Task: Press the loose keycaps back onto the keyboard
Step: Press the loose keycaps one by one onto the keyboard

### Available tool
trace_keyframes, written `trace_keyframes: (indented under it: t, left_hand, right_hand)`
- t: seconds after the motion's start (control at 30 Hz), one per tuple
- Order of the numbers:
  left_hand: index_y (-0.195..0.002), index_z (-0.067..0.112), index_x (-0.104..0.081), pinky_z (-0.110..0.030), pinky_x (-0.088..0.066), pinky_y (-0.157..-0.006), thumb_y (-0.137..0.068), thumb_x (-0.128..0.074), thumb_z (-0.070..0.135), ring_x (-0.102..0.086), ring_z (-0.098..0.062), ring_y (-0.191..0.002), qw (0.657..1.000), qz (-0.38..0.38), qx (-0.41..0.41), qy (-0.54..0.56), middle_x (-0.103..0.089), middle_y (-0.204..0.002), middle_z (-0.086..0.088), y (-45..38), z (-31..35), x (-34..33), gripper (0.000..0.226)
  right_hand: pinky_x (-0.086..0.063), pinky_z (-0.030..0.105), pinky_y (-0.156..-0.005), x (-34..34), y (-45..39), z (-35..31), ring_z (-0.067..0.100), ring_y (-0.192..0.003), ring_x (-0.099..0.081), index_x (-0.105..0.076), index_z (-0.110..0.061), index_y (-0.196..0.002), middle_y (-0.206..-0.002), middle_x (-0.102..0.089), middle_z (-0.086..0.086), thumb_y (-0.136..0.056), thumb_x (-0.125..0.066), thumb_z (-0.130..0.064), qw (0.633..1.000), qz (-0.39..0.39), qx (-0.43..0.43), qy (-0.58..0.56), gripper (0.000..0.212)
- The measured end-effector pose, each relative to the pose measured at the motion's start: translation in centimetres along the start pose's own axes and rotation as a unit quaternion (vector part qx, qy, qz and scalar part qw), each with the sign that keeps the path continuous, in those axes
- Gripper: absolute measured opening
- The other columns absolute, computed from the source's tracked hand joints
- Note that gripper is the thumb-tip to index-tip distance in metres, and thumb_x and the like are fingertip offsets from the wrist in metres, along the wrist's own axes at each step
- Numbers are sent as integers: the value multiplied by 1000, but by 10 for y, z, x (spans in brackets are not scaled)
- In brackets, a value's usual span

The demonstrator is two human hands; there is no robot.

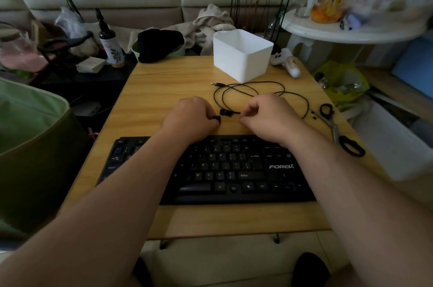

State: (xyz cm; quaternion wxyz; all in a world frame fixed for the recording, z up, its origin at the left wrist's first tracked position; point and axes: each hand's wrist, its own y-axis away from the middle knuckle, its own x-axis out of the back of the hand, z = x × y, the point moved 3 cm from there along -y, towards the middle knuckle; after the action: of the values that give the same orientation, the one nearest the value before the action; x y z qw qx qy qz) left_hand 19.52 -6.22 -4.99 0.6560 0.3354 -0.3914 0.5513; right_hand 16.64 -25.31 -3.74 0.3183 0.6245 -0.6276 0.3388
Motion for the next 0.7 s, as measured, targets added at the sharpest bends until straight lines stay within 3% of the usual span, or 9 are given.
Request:
trace_keyframes:
  t: [0.07,0.2,0.37,0.47,0.6,0.7]
  left_hand:
    - [-97,32,-75,-30,-58,-74,-89,-75,38,-65,-10,-91,999,17,1,30,-70,-95,10,3,1,4,11]
    - [-91,31,-74,-22,-43,-60,-86,-79,38,-65,-3,-78,989,34,2,146,-72,-86,12,15,11,11,10]
    - [-90,29,-76,-23,-47,-65,-87,-78,27,-62,-5,-71,963,21,8,269,-72,-82,9,27,20,8,4]
    - [-93,27,-78,-28,-49,-68,-90,-74,19,-59,-9,-72,945,6,34,325,-75,-88,-2,33,25,6,9]
    - [-98,20,-77,-31,-56,-80,-94,-68,8,-65,-13,-81,904,-15,61,422,-75,-90,-6,35,28,6,15]
    - [-101,7,-74,-32,-59,-86,-96,-64,1,-69,-17,-85,852,-39,84,516,-73,-88,-8,36,29,5,13]
  right_hand:
    - [-44,21,-65,-1,5,1,6,-85,-63,-74,-35,-97,-91,-68,-15,-92,-73,-27,999,15,22,-30,10]
    - [-44,17,-71,-6,16,-2,-1,-81,-60,-64,-44,-132,-103,-67,-18,-92,-74,-26,994,29,84,-57,45]
    - [-43,7,-68,-6,23,-10,1,-80,-62,-68,-45,-127,-100,-66,-25,-92,-74,-19,986,51,129,-89,44]
    - [-40,1,-65,-4,25,-10,0,-81,-62,-72,-43,-120,-94,-67,-26,-92,-74,-13,982,65,128,-120,41]
    - [-44,11,-67,0,26,-9,-1,-78,-61,-69,-45,-122,-91,-66,-23,-94,-72,-13,978,83,119,-147,42]
    - [-44,13,-68,3,29,-9,2,-78,-61,-64,-44,-130,-92,-67,-22,-94,-72,-14,976,99,116,-157,47]
